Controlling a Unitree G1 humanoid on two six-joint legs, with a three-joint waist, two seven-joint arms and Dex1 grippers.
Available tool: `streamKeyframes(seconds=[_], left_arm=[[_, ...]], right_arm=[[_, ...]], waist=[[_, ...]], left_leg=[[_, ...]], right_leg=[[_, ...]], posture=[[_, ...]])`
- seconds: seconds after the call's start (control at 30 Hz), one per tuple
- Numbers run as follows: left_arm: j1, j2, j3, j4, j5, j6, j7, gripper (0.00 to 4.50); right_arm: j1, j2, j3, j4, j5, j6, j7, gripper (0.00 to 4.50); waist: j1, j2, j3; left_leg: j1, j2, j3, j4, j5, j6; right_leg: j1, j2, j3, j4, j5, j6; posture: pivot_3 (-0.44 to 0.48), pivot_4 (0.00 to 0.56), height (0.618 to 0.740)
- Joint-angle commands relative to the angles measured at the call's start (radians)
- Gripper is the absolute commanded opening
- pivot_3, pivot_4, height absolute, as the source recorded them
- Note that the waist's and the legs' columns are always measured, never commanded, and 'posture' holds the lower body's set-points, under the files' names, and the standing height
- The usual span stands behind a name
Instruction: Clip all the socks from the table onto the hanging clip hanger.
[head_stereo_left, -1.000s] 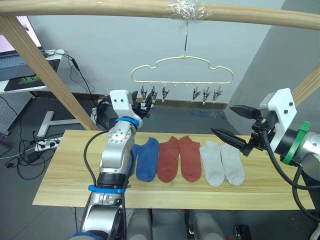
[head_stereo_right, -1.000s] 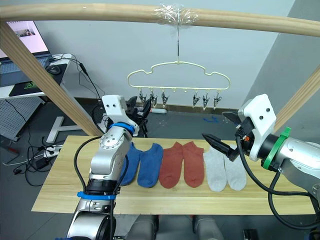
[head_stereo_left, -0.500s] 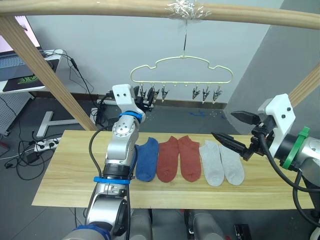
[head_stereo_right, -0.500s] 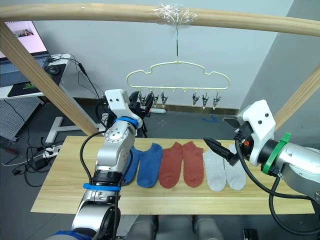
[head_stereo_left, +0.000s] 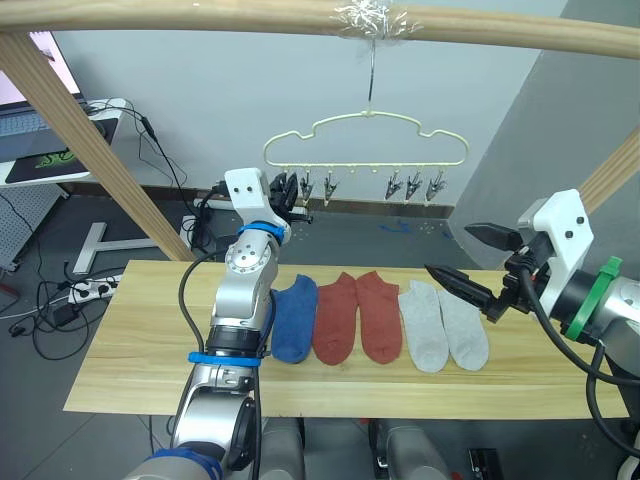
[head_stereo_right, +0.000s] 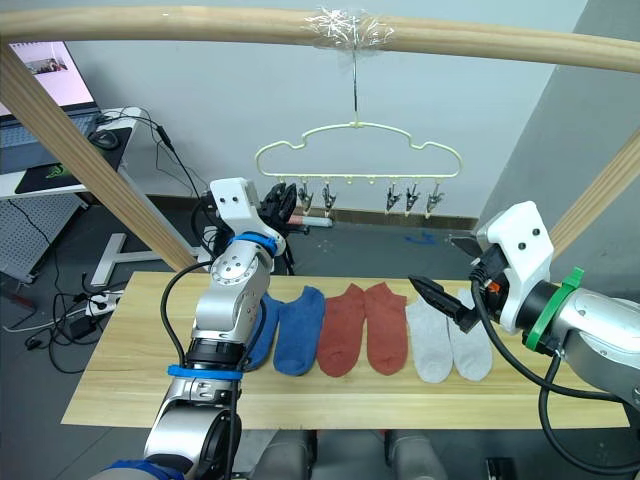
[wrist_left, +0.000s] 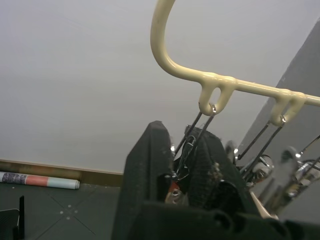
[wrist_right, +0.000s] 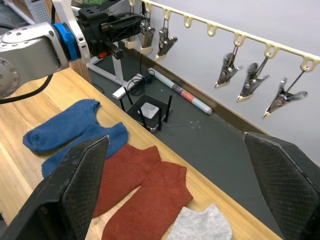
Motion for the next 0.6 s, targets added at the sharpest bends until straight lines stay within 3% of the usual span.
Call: streamKeyframes(seconds=[0.03, 0.17, 0.3, 0.6], left_arm=[[-0.02, -0.009, 0.003, -0.027, -0.004, -0.023, 0.001, 0.26], [-0.022, -0.013, 0.008, -0.059, -0.049, 0.026, -0.033, 0.26], [-0.018, -0.013, 0.024, -0.122, -0.11, 0.11, -0.059, 0.26], [-0.011, -0.02, 0.026, -0.203, -0.135, 0.202, -0.032, 0.26]], right_arm=[[0.009, -0.017, -0.03, -0.02, 0.013, -0.029, -0.005, 4.5], [0.013, -0.096, 0.01, 0.037, -0.042, 0.027, 0.044, 4.5], [0.012, -0.193, 0.218, 0.229, -0.269, 0.069, 0.121, 4.5], [-0.146, -0.101, 0.573, 0.596, -0.676, -0.03, 0.324, 4.5]], waist=[[0.0, 0.0, 0.0], [0.0, 0.001, 0.002], [-0.002, -0.003, 0.005], [0.002, -0.001, 0.025]], left_leg=[[0.0, 0.0, 0.0, 0.0, 0.0, 0.0], [0.0, 0.0, 0.0, 0.0, 0.0, 0.0], [0.0, 0.0, 0.0, 0.0, 0.0, 0.0], [0.0, 0.0, 0.0, 0.0, 0.0, 0.0]], right_leg=[[0.0, 0.0, 0.0, 0.0, 0.0, 0.0], [0.0, 0.0, 0.0, 0.0, 0.0, 0.0], [0.0, 0.0, 0.0, 0.0, 0.0, 0.0], [-0.001, 0.0, 0.0, 0.0, 0.0, 0.001]], posture=[[-0.012, 0.257, 0.74], [-0.016, 0.264, 0.74], [0.001, 0.271, 0.74], [0.048, 0.291, 0.74]])
